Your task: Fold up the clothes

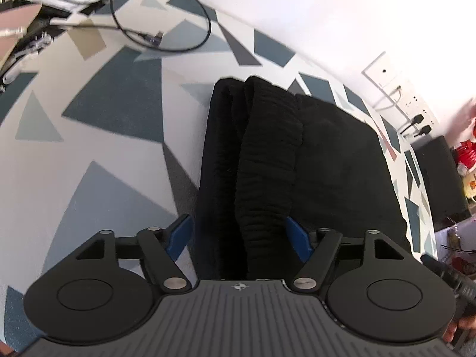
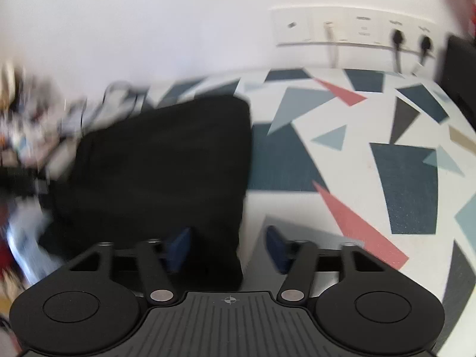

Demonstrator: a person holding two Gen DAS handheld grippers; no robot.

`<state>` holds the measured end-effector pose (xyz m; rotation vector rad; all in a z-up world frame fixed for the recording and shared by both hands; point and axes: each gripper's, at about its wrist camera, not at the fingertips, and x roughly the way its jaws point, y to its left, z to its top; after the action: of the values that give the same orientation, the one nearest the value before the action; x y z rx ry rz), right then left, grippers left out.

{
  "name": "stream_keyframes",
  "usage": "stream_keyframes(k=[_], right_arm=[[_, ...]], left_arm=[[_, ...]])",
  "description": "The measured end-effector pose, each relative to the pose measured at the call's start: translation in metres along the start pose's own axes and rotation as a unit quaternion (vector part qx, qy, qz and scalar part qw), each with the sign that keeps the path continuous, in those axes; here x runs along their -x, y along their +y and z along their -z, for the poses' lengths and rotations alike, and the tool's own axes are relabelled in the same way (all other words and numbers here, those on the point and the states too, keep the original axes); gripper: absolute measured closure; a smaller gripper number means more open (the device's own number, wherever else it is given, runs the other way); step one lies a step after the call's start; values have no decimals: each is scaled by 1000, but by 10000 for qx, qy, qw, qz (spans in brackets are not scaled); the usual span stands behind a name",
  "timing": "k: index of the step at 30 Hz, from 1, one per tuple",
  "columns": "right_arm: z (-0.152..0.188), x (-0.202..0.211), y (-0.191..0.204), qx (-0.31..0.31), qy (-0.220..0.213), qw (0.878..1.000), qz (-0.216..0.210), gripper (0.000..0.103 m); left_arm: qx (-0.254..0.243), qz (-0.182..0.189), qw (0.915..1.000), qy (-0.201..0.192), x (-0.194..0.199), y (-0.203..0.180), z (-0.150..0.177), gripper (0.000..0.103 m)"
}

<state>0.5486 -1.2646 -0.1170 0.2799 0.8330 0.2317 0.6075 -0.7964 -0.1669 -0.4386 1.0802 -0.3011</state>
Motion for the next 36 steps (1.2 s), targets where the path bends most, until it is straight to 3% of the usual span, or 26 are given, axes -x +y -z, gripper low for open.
stream_keyframes(k=[7,14,23,32,36], right_arm=[[-17,-2,-13,-1079,-238,9924,-540,37],[-13,-27,25,-75,72,9985,-545,36],[-11,-48,38,278,198,9987,-379,33],[-10,-56,37,509,302,9963,-617,27],[-12,-59,36,819,431,9928,-758,27]], left_arm=[[587,346,9972,313,3,16,8,26],[1188,534,9903,482,0,26,23,19],[1695,601,9828,407,22,31,39,19],[2671,1108,9564,415,16,20,91,18],[2777,1180,9524,425,-3,3,99,17]])
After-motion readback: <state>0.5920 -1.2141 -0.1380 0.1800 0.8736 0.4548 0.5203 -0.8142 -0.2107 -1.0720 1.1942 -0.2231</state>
